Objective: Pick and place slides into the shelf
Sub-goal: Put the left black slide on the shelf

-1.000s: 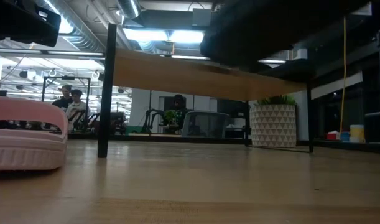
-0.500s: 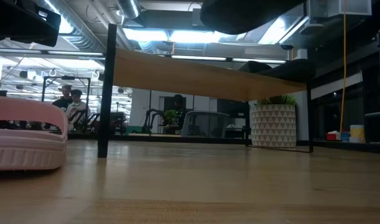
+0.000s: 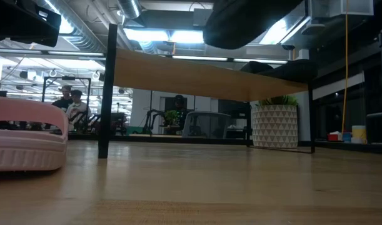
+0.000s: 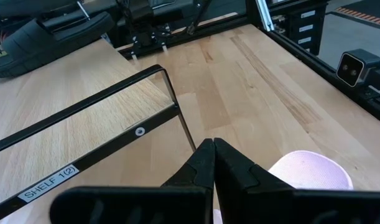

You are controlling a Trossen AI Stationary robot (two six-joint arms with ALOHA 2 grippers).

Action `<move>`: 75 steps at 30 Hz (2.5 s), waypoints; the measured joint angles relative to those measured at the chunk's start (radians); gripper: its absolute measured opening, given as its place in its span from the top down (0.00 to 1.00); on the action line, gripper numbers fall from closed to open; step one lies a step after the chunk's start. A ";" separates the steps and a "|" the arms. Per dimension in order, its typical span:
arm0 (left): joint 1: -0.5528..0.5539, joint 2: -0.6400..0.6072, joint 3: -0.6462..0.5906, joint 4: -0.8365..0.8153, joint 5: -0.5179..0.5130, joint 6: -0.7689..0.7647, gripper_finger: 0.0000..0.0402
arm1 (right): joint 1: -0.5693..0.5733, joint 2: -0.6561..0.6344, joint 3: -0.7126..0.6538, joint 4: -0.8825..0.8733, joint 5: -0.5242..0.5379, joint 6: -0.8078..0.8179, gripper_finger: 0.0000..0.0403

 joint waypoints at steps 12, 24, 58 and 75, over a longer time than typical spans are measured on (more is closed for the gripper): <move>0.000 0.000 0.000 -0.045 0.000 0.000 1.00 | -0.062 -0.026 -0.022 0.178 -0.099 -0.128 0.97; 0.000 0.000 0.000 -0.045 0.000 0.000 1.00 | -0.091 -0.025 -0.159 0.251 -0.061 -0.169 0.97; 0.000 0.000 0.000 -0.048 0.000 -0.004 1.00 | -0.311 -0.053 -0.262 0.425 -0.148 -0.392 0.97; 0.000 0.000 0.000 -0.048 0.000 -0.003 1.00 | -0.346 -0.053 -0.262 0.422 -0.146 -0.393 0.97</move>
